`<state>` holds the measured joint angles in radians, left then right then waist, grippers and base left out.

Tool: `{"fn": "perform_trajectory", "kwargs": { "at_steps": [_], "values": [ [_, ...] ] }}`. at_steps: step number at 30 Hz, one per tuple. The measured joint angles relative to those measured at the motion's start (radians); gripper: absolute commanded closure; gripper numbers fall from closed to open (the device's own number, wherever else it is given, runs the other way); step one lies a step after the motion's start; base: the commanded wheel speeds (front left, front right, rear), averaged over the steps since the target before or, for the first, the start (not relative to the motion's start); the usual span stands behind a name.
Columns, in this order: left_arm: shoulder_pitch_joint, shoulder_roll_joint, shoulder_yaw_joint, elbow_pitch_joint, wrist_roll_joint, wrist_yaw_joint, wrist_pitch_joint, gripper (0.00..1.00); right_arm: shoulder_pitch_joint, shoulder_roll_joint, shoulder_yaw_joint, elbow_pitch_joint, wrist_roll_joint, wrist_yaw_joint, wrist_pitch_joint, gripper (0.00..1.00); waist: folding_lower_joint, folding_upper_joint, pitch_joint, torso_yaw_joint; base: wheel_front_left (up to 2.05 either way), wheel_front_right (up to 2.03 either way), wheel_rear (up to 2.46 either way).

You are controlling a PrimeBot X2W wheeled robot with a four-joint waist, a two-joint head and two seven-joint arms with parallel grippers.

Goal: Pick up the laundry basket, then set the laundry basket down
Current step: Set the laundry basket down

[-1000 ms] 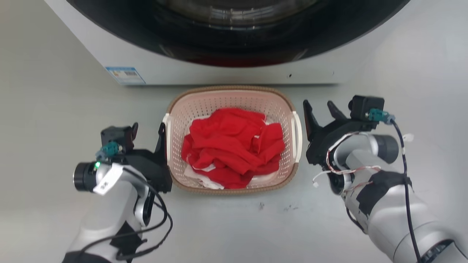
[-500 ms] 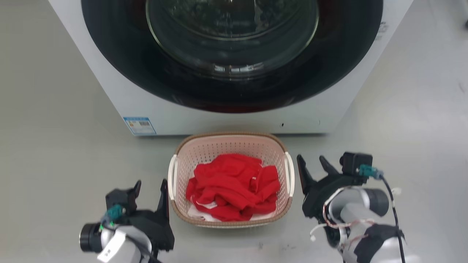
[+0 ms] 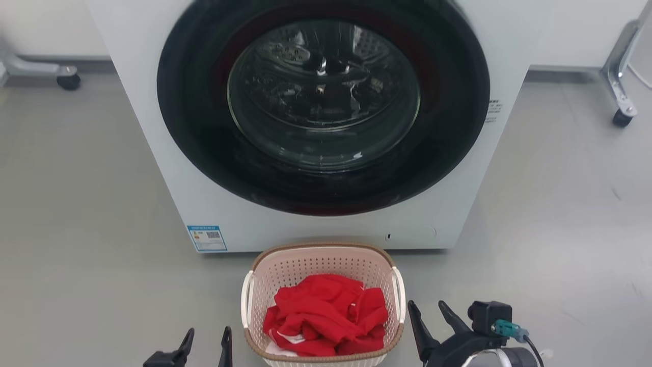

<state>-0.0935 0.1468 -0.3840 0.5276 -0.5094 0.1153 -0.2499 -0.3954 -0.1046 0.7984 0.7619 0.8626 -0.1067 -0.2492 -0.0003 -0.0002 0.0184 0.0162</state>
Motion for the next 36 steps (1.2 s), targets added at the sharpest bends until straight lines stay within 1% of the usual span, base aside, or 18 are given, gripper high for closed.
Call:
{"fn": "perform_trajectory", "kwargs": {
  "at_steps": [4, 6, 8, 17, 22, 27, 36],
  "values": [
    [0.067, 0.011, 0.026, -0.080, 0.029, 0.005, 0.000, 0.00, 0.057, -0.021, -0.032, -0.085, -0.053, -0.009, 0.000, 0.00, 0.0001, 0.0000, -0.035, -0.005, 0.00, 0.00, 0.00],
    [0.097, 0.011, 0.033, -0.118, 0.041, 0.008, 0.000, 0.00, 0.085, -0.028, -0.054, -0.131, -0.070, -0.009, 0.000, 0.00, 0.0001, 0.0000, -0.046, -0.009, 0.00, 0.00, 0.00],
    [0.120, 0.010, 0.045, -0.152, 0.051, 0.008, 0.000, 0.00, 0.115, -0.034, -0.077, -0.175, -0.097, -0.017, 0.000, 0.00, 0.0001, 0.0001, -0.053, -0.014, 0.00, 0.00, 0.00],
    [0.191, -0.001, 0.094, -0.297, 0.105, 0.008, 0.000, 0.00, 0.219, -0.050, -0.172, -0.360, -0.210, -0.018, 0.000, 0.00, 0.0003, 0.0002, -0.061, -0.032, 0.00, 0.00, 0.00],
    [0.227, -0.021, 0.131, -0.356, 0.143, 0.009, -0.001, 0.00, 0.281, -0.050, -0.252, -0.421, -0.282, -0.018, 0.000, 0.00, 0.0002, 0.0001, -0.059, -0.036, 0.00, 0.00, 0.00],
    [0.246, -0.025, 0.151, -0.394, 0.168, 0.009, -0.003, 0.00, 0.325, -0.044, -0.312, -0.481, -0.349, -0.018, 0.000, 0.00, 0.0003, 0.0002, -0.056, -0.040, 0.00, 0.00, 0.00],
    [0.251, -0.039, 0.155, -0.436, 0.212, 0.009, -0.003, 0.00, 0.372, -0.016, -0.375, -0.560, -0.437, -0.021, 0.000, 0.00, 0.0003, 0.0002, -0.049, -0.045, 0.00, 0.00, 0.00]
  ]
}}
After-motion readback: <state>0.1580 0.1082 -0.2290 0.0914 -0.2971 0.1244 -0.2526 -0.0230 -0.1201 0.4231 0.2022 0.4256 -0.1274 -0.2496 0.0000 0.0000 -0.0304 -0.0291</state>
